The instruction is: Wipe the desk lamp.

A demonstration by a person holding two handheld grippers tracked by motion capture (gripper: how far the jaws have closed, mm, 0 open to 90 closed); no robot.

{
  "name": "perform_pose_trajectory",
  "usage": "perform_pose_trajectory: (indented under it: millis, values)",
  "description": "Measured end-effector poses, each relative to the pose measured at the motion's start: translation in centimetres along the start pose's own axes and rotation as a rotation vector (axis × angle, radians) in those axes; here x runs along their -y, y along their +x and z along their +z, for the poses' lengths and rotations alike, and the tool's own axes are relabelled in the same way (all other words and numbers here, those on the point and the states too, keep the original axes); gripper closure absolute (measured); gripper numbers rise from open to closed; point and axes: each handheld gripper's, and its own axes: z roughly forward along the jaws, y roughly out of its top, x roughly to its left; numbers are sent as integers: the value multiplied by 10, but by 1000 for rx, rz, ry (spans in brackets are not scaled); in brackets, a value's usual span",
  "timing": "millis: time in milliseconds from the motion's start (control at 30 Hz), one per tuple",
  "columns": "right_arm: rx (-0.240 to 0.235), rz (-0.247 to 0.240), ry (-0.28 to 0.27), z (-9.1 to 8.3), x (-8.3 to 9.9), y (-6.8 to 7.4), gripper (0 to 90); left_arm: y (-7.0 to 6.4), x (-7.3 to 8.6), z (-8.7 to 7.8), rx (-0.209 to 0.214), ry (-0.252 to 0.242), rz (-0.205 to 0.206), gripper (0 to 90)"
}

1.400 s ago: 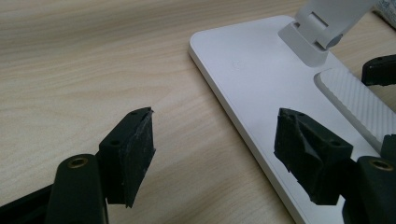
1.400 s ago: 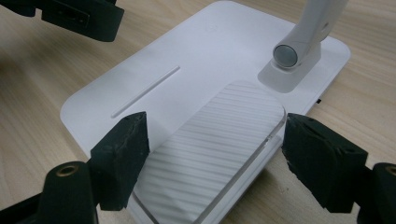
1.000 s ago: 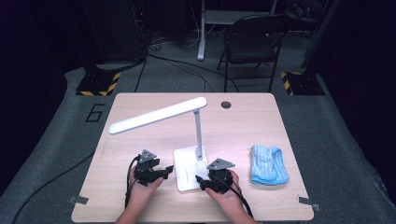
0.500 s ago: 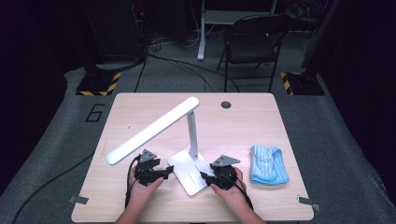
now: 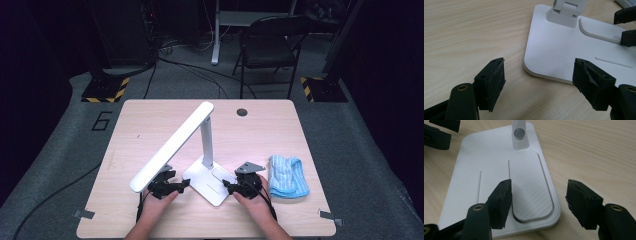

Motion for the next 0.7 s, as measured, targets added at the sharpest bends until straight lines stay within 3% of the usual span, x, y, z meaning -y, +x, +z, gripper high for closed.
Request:
perform_pose_trajectory:
  millis: [133, 367, 467, 700]
  values:
    - [9, 10, -25, -14, 2, 2, 361, -1, -2, 3, 13, 6, 6, 255]
    - [-38, 23, -24, -28, 16, 19, 323, -3, -5, 9, 34, 30, 17, 229]
    - [-54, -3, -14, -30, 20, 25, 307, -4, -5, 12, 40, 34, 21, 227]
    - [-75, 21, -1, -28, 25, 33, 298, -4, -7, 15, 46, 41, 26, 227]
